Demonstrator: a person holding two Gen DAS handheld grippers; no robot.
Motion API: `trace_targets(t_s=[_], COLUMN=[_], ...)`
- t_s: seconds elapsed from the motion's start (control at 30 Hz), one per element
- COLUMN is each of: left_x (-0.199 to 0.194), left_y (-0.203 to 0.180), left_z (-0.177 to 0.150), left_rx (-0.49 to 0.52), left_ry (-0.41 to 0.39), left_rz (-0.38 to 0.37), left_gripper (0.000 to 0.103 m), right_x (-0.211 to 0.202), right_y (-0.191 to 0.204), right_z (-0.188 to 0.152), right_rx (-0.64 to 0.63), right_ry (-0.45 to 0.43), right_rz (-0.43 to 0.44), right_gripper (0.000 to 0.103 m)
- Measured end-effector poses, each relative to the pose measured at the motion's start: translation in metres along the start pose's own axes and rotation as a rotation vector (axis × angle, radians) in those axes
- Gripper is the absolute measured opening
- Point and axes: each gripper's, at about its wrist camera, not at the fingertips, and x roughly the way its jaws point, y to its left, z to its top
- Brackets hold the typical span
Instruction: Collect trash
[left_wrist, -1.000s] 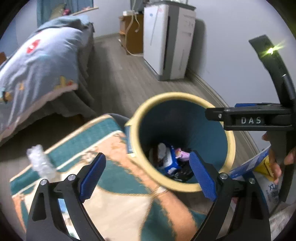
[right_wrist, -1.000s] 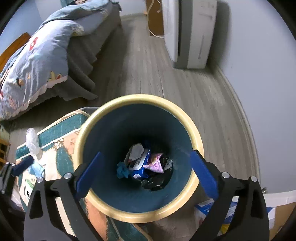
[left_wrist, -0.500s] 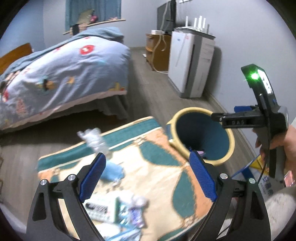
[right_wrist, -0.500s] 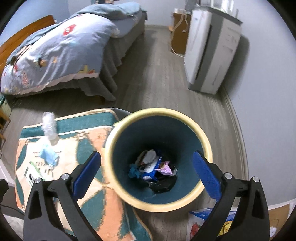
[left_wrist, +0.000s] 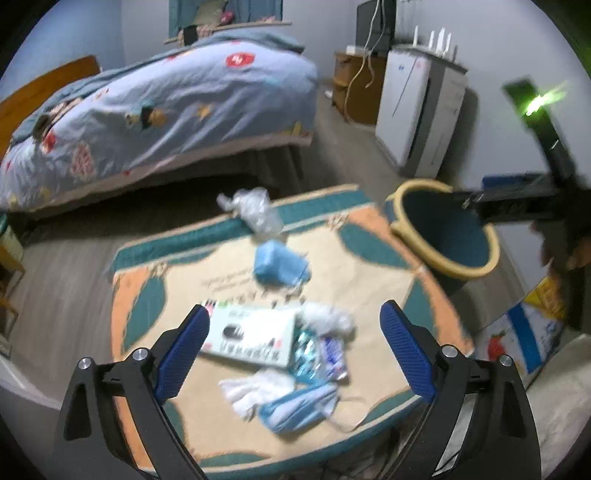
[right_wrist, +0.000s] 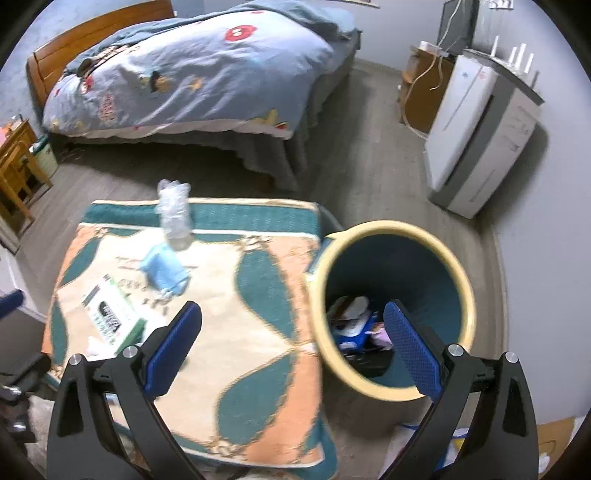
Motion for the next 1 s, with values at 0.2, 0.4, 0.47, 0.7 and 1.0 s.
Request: trace_targets(t_s=[0.2, 0.4, 0.47, 0.7, 1.0], left_x=[0.031, 0.052, 0.060, 0.077, 0.045], left_y=[0.011, 0.007, 0.003, -0.005, 0.021], left_z=[-0.035, -0.060, -0.067, -0.082, -0.048], left_rx=[-0.002, 0.052, 0.100, 0.198, 0.104], left_ry=[0.122, 0.224, 0.270, 0.391, 0.266], left_rz=[0.012, -0.011, -0.018, -0.021, -0.012], left_gripper=[0.093, 0.092, 0.085, 0.034, 0.023], right_x=[0.009, 0.019, 0.022, 0.039, 0.073], right_y=[0.014, 0.032, 0.040, 0.056, 0.084], right_z=[-0.006, -0.007, -0.008, -0.019, -0.041], right_rx=[0.081, 0.101, 0.085, 0.130, 0.180], right_ry=[0.043, 0.081, 0.089, 0.155, 0.228], right_rz=[0.039, 0.056, 0.058, 0.097, 0.161], right_gripper=[0.097, 0.097, 0.097, 0.097, 0.093])
